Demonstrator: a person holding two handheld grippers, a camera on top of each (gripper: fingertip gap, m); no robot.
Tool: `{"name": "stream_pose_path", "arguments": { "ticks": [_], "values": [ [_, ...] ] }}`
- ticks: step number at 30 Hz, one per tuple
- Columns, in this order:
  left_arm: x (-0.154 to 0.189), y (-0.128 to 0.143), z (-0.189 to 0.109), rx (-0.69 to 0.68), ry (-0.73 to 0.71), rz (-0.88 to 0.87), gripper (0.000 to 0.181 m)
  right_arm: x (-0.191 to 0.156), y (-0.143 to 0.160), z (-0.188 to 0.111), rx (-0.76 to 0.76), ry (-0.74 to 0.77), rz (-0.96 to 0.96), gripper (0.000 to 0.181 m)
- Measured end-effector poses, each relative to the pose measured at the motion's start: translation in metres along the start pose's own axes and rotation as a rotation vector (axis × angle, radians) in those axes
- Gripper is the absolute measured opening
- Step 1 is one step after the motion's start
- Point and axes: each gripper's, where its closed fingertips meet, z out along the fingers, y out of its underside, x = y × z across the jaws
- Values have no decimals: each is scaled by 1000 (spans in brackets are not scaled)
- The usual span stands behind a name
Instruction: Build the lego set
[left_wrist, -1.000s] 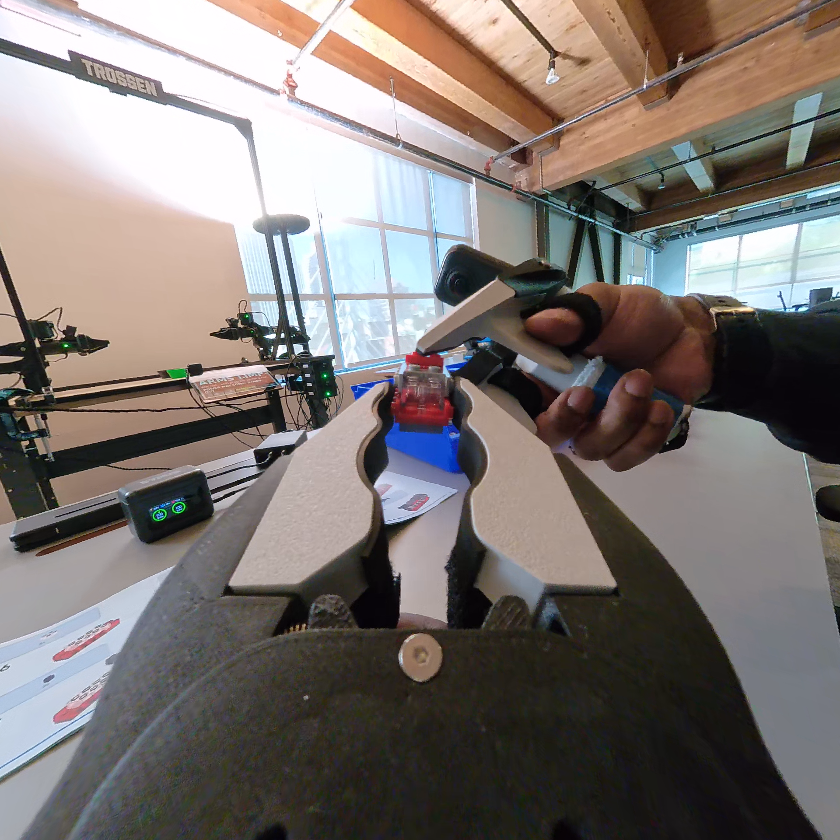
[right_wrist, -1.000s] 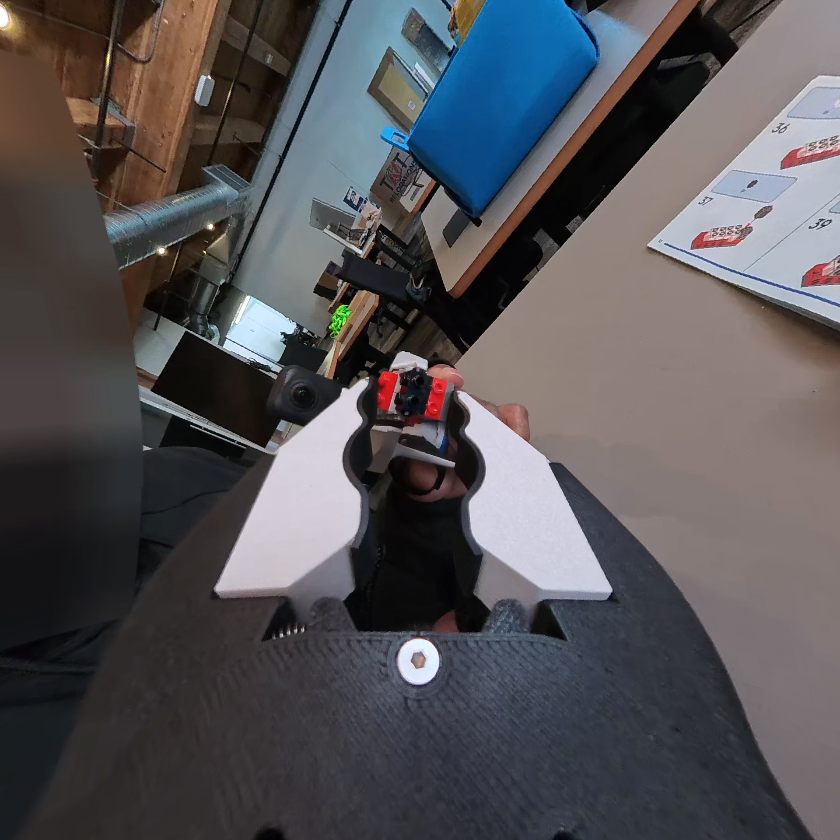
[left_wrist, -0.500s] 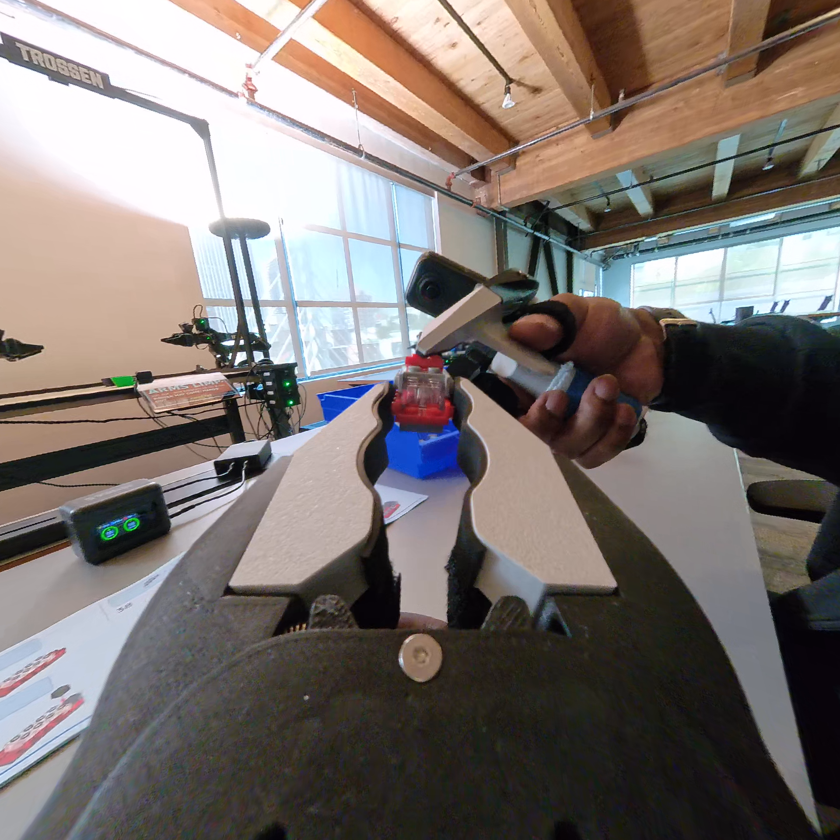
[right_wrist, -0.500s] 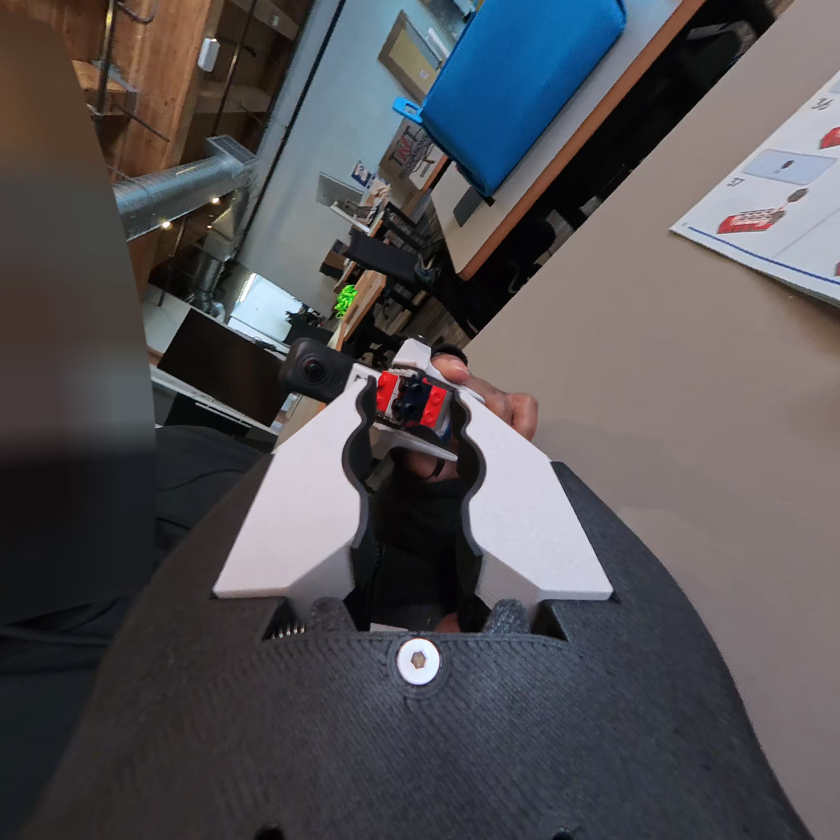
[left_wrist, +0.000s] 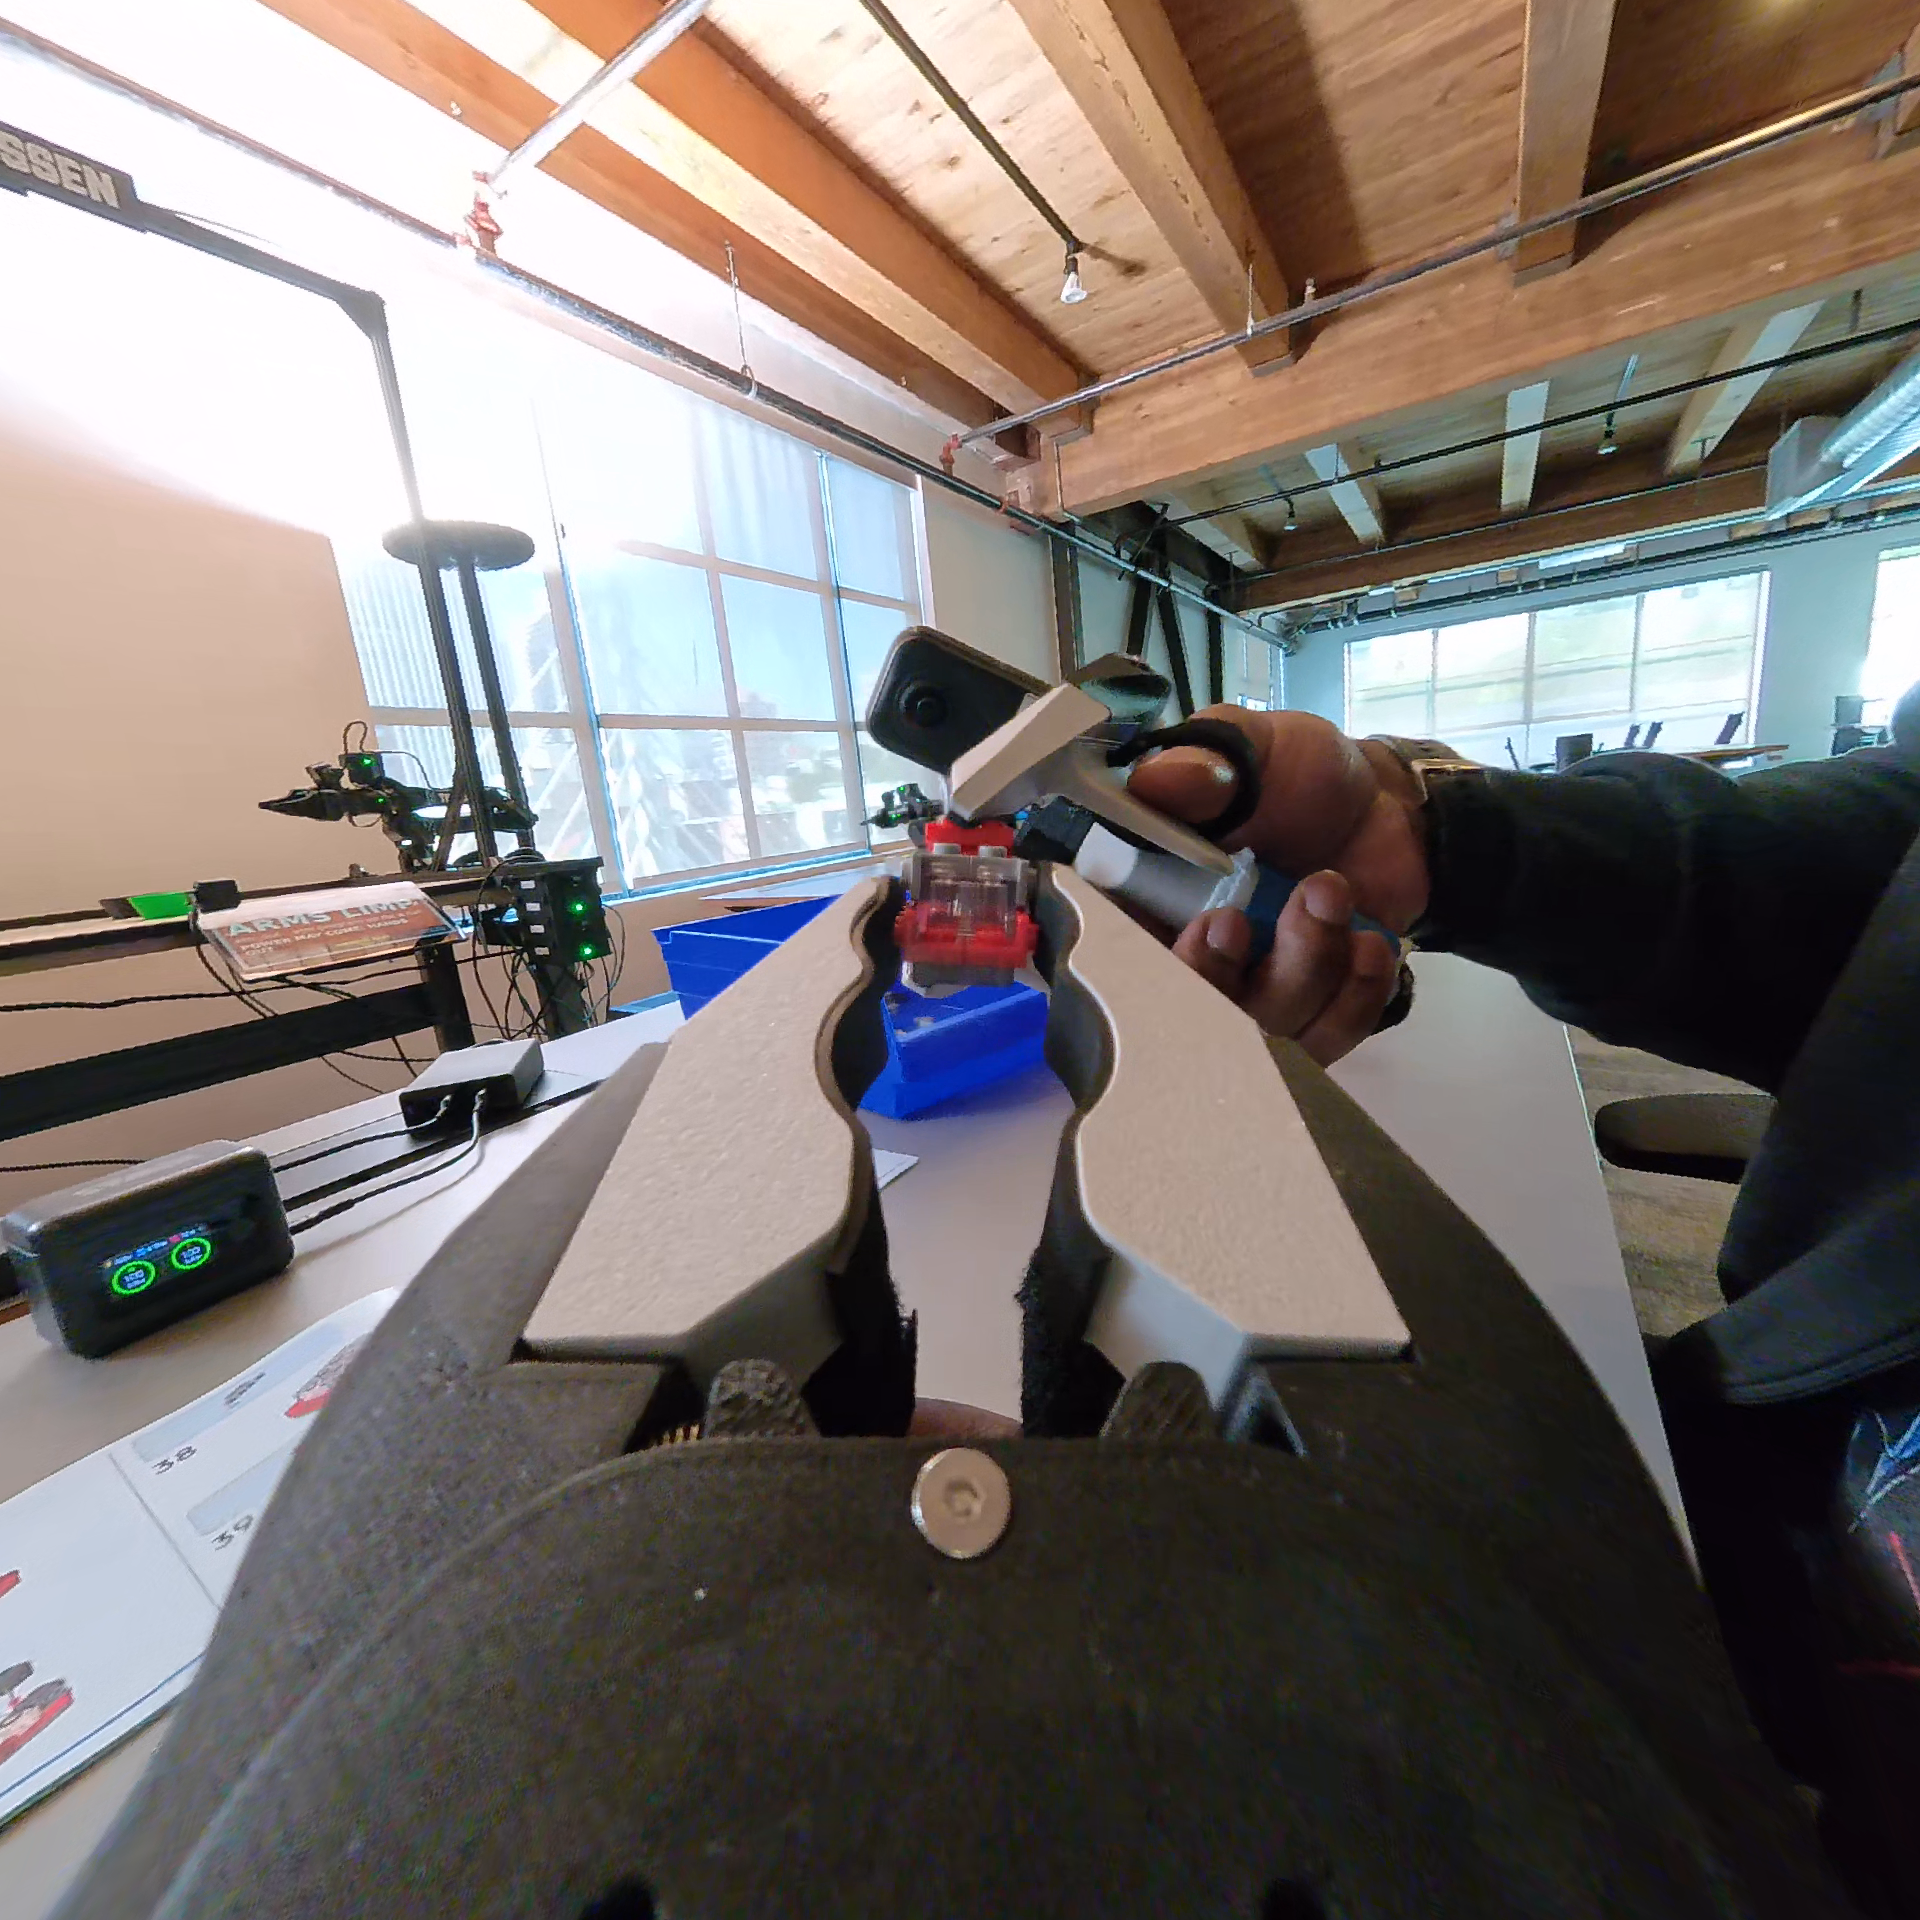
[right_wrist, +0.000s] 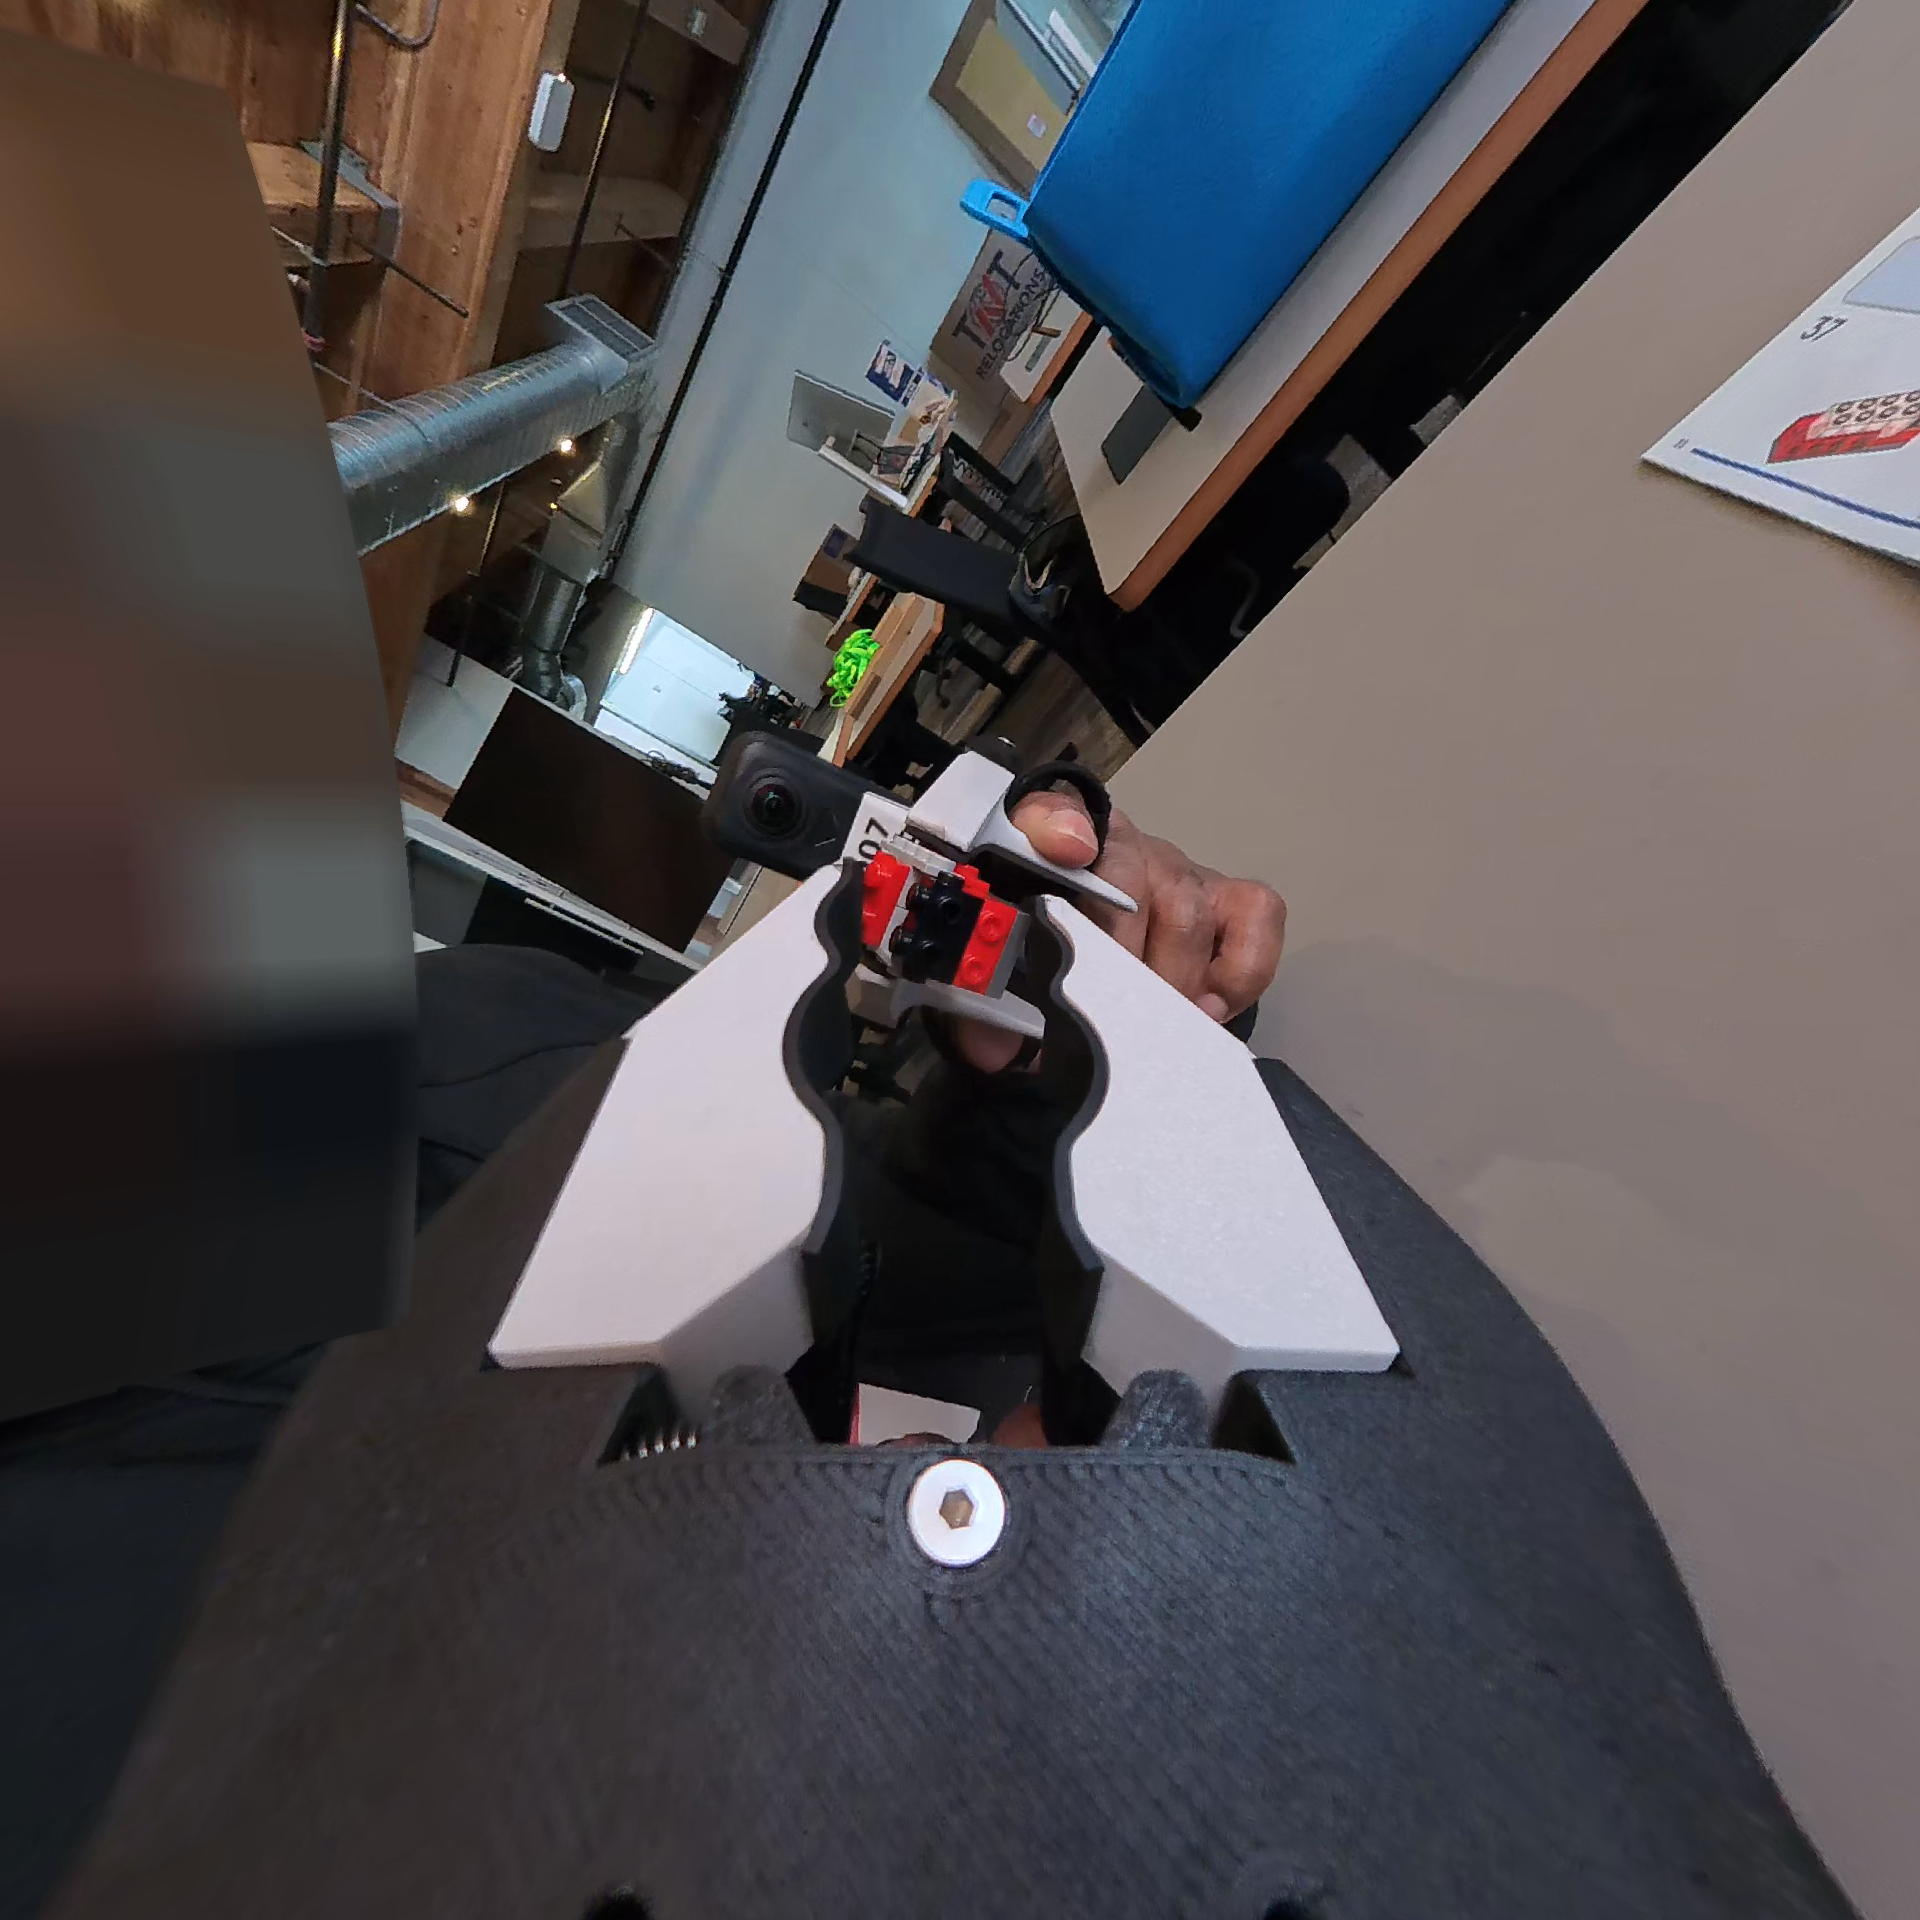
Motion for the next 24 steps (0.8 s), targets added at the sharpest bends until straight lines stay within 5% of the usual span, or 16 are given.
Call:
{"name": "stream_pose_path", "arguments": {
  "ticks": [24],
  "values": [
    [-1,1,-2,4,52,-124,24,1,-1,3,48,33,22,31]
  ]
}}
